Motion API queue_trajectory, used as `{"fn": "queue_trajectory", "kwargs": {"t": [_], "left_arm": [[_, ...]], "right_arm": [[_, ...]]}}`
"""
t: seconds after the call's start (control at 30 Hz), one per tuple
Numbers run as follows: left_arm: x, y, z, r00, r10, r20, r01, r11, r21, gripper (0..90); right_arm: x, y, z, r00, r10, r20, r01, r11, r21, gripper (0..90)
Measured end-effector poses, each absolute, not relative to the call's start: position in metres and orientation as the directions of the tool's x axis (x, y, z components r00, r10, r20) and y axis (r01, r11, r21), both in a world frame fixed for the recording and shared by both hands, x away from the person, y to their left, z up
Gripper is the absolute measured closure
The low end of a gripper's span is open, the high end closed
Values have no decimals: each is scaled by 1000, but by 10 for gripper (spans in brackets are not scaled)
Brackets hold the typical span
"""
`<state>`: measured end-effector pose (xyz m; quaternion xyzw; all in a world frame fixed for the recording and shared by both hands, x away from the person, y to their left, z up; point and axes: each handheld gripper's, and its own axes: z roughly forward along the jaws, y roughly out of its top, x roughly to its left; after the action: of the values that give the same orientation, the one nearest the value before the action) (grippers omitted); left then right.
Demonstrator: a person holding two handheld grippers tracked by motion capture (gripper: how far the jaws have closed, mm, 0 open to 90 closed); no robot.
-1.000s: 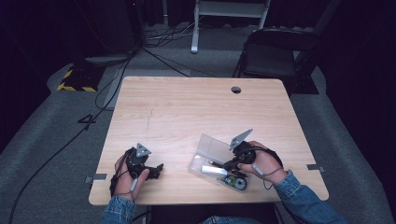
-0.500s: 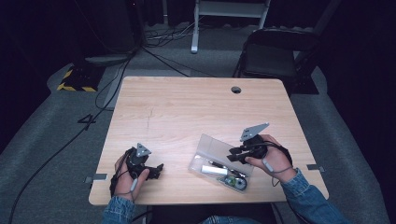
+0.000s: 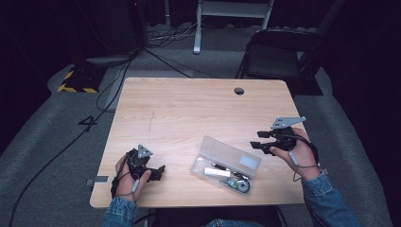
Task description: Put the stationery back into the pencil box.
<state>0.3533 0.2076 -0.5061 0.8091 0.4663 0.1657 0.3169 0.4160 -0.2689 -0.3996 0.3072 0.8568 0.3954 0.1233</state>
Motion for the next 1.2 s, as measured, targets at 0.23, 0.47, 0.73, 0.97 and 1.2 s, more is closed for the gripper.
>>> {"fn": "queue_trajectory", "kwargs": {"t": [0.23,0.47,0.73,0.97,1.2], "left_arm": [[356,208,-506,497,867,-29,656,-353,667,4],[357,209,-506,486,873,-31,660,-343,669,5],[358,212,-506,498,866,-28,654,-355,668,5],[358,215,-506,503,864,-25,652,-360,667,4],[358,216,-506,497,867,-28,654,-353,669,4]], "right_arm": [[422,-295,-403,-718,695,23,464,454,760,383],[426,-314,-408,-669,743,12,485,424,765,356],[434,-337,-422,-636,772,-7,489,411,769,355],[438,-353,-443,-603,797,-9,492,381,783,344],[443,-364,-466,-573,820,7,511,351,785,341]]}}
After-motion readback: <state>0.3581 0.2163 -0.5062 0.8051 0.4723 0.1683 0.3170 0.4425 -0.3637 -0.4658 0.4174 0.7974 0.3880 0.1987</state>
